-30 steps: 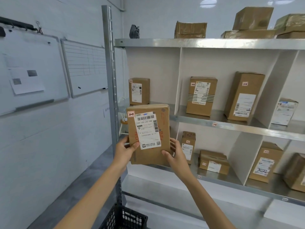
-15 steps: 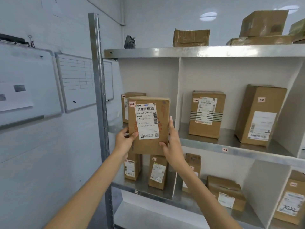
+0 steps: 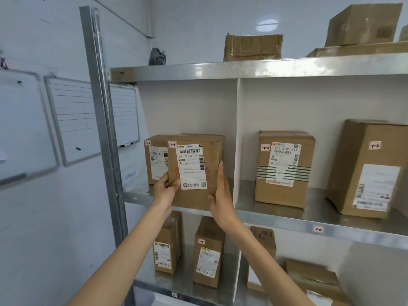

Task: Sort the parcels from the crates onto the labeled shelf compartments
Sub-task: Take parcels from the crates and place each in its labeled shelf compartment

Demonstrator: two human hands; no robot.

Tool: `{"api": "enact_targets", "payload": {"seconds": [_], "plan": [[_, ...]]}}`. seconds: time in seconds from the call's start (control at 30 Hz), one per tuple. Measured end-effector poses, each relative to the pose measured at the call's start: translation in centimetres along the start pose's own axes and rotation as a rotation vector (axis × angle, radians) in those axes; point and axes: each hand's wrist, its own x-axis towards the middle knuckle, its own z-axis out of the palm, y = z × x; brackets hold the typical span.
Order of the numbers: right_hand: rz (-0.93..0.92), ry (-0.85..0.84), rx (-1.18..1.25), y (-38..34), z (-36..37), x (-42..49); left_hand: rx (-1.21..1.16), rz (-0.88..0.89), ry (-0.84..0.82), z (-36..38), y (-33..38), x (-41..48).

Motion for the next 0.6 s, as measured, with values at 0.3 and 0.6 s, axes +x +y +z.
{"api": "enact_targets", "payload": {"seconds": [0.3,0.6], "plan": [[0.071,0.188,0.042,1.9,2.8,1.2,0.008,0.008,-0.052,1.1,-2.2,3.3],[0.141,0.333,-0.048,2.6,4.7,3.1,0.007,0.045,-0.105,2.0,-3.3,4.8]]}}
